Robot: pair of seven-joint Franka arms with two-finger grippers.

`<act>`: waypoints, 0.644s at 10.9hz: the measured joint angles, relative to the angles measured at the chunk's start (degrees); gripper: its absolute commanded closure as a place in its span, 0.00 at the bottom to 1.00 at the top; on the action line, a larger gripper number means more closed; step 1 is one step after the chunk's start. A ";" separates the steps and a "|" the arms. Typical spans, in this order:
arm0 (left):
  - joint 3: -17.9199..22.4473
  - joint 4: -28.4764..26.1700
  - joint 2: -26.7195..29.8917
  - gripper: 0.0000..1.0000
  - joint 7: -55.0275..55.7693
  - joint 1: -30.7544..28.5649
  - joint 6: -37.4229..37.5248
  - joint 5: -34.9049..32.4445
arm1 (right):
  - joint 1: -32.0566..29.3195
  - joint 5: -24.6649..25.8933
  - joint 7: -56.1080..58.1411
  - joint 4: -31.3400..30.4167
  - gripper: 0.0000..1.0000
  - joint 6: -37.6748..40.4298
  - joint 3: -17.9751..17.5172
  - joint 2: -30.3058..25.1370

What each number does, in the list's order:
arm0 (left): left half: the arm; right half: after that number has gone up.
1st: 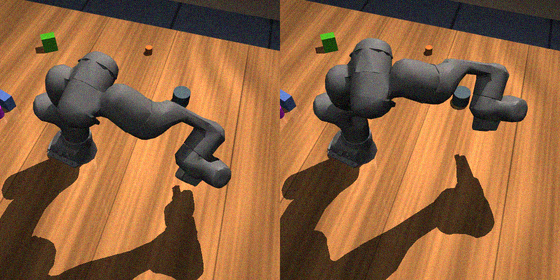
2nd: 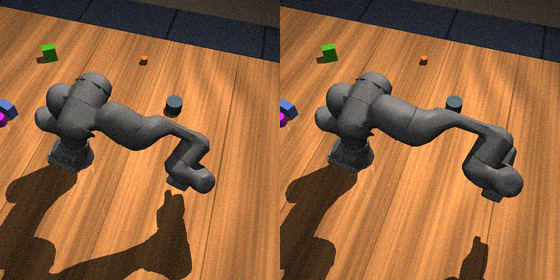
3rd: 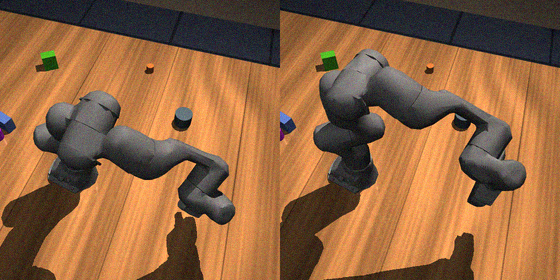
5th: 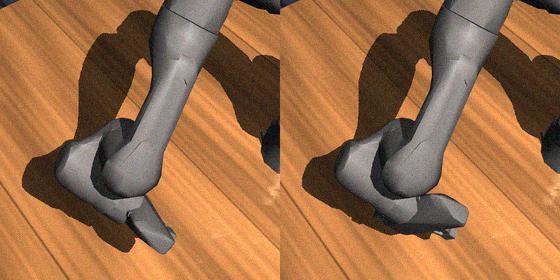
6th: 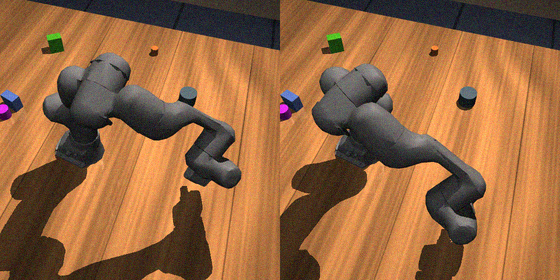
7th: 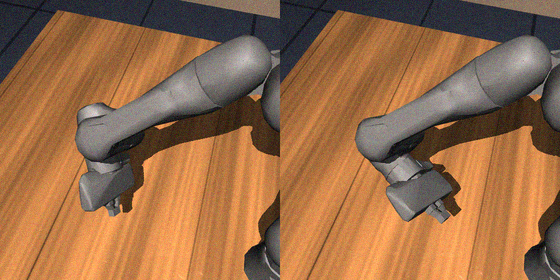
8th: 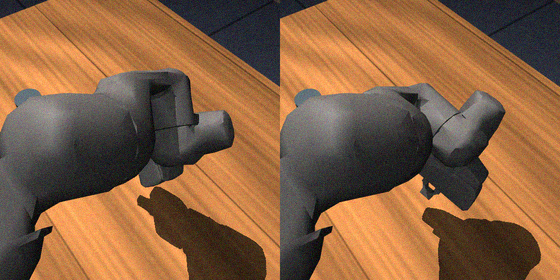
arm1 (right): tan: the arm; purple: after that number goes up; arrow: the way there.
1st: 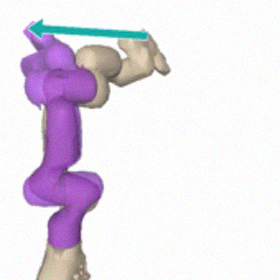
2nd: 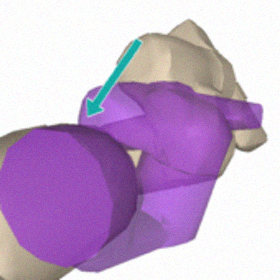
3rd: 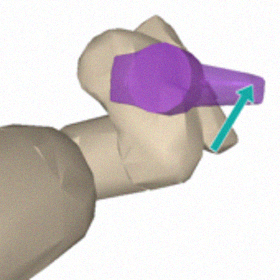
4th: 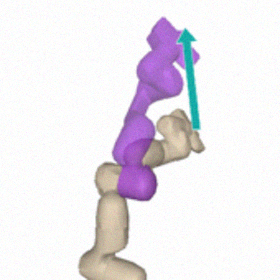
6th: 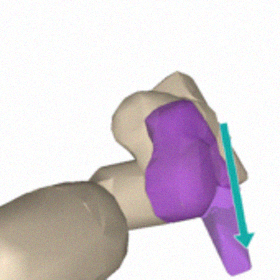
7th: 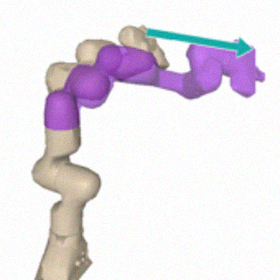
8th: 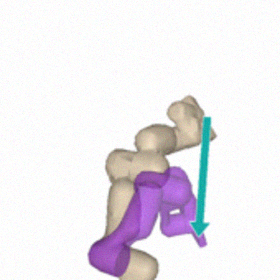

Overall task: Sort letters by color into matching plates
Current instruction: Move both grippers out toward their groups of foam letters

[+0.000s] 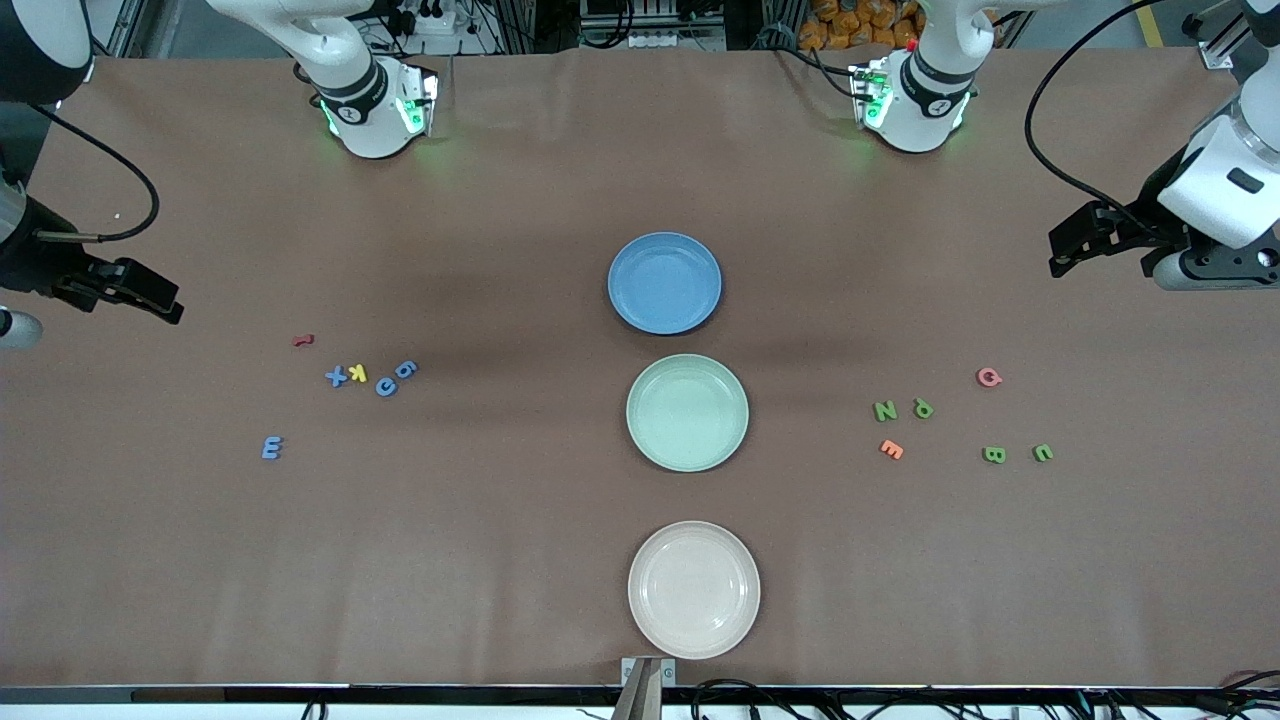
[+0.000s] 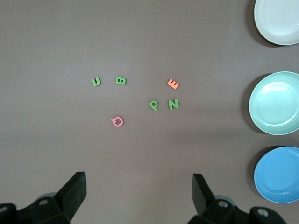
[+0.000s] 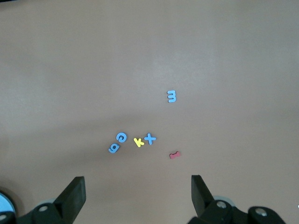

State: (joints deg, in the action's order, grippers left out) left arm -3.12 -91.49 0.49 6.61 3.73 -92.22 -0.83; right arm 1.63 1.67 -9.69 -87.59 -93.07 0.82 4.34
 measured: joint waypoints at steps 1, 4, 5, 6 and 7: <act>0.00 0.00 0.00 0.00 0.00 0.00 0.00 0.00 | 0.04 0.00 0.02 0.00 0.00 -0.01 0.00 0.00; 0.00 -0.06 -0.06 0.00 0.00 -0.02 0.00 0.00 | 0.08 0.00 0.04 0.00 0.00 -0.04 0.00 0.00; 0.01 -0.11 -0.17 0.00 0.00 -0.17 0.00 0.00 | 0.08 0.00 0.05 0.00 0.00 -0.05 0.00 0.00; 0.02 -0.17 -0.35 0.00 0.00 -0.51 0.00 0.00 | 0.09 0.00 0.05 0.00 0.00 -0.05 0.00 0.00; 0.03 -0.22 -0.64 0.00 0.00 -0.85 0.00 0.00 | 0.09 0.00 0.06 0.00 0.00 -0.05 0.00 0.00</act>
State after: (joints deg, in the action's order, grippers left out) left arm -3.09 -91.71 -0.15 6.61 2.88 -92.22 -0.83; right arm 1.71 1.67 -9.64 -87.59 -93.12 0.82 4.34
